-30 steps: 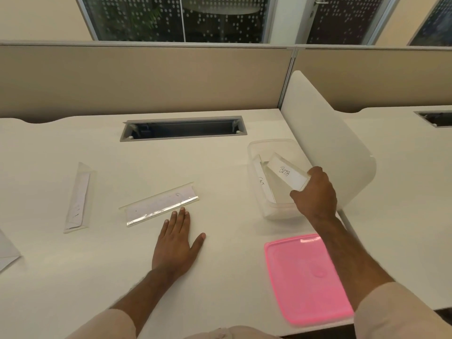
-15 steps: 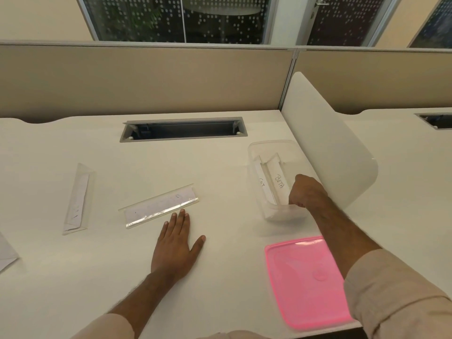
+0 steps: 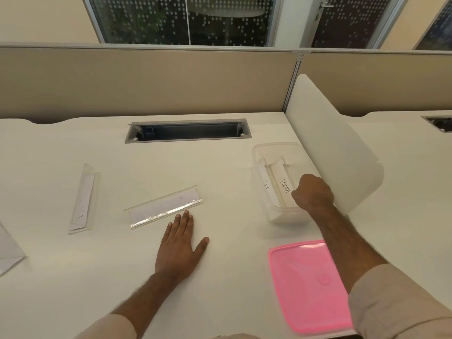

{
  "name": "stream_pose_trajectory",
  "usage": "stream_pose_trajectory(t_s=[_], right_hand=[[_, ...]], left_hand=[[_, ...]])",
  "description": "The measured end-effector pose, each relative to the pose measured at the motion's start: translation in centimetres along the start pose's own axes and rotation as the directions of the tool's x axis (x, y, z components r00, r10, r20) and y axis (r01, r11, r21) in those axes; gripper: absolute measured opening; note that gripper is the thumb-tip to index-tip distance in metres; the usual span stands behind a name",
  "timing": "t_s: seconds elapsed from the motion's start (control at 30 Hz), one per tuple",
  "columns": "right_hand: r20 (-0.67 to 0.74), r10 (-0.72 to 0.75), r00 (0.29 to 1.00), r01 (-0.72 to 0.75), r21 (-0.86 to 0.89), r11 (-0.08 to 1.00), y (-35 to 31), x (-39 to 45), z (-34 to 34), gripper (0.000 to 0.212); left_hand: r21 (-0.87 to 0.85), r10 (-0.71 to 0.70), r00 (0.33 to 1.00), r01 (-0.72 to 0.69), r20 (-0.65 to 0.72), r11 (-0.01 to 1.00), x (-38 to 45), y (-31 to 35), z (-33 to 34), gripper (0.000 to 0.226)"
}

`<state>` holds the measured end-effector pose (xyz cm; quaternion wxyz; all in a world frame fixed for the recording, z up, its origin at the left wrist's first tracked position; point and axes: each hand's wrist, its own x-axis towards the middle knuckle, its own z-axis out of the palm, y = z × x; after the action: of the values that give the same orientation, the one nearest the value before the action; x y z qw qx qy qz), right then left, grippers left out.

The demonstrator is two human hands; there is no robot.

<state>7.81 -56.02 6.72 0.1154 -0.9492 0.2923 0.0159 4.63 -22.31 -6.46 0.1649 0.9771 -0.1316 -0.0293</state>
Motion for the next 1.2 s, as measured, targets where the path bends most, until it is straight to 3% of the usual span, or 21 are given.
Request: stream_pose_trajectory(t_s=[0.17,0.33,0.57,0.7,0.8,1.0,1.2], right_hand=[[-0.279,-0.092,0.956,0.145,0.175,0.974,-1.8,-2.3,-0.6,0.027],[-0.448,-0.210,0.869,0.367,0.301,0.880,-5.4,-4.9,-0.4,0.017],[-0.277,-0.333,0.901,0.430,0.474,0.769,-10.8,-6.2,2.6,0.009],[-0.155,-0.401,0.903,0.422,0.494,0.760,-13.3,-6.3,4.7,0.010],[-0.107,-0.459,0.882,0.447,0.500,0.742,-15.1,-6.4,6.1,0.013],[-0.079,-0.602,0.794,0.588,0.351,0.729,-18.2,-6.1,8.3,0.032],[-0.032,-0.731,0.682,0.724,0.175,0.667,-19.8,-5.7,9.5,0.032]], left_hand=[[-0.215,-0.052,0.998,0.043,-0.037,0.976,-0.3,-0.2,-1.3,0.080],[-0.362,-0.200,0.958,0.115,-0.207,0.925,-1.4,-1.6,-3.8,0.063],[-0.562,-0.465,0.784,0.184,-0.410,0.806,-0.6,-5.5,-7.7,0.036],[-0.637,-0.542,0.749,0.213,-0.380,0.741,-0.1,-8.1,-8.8,0.037],[-0.689,-0.571,0.759,0.233,-0.313,0.687,0.2,-9.6,-8.9,0.039],[-0.680,-0.535,0.814,0.261,-0.228,0.686,1.1,-11.2,-8.3,0.040],[-0.615,-0.473,0.847,0.242,-0.244,0.750,2.1,-11.8,-7.8,0.027]])
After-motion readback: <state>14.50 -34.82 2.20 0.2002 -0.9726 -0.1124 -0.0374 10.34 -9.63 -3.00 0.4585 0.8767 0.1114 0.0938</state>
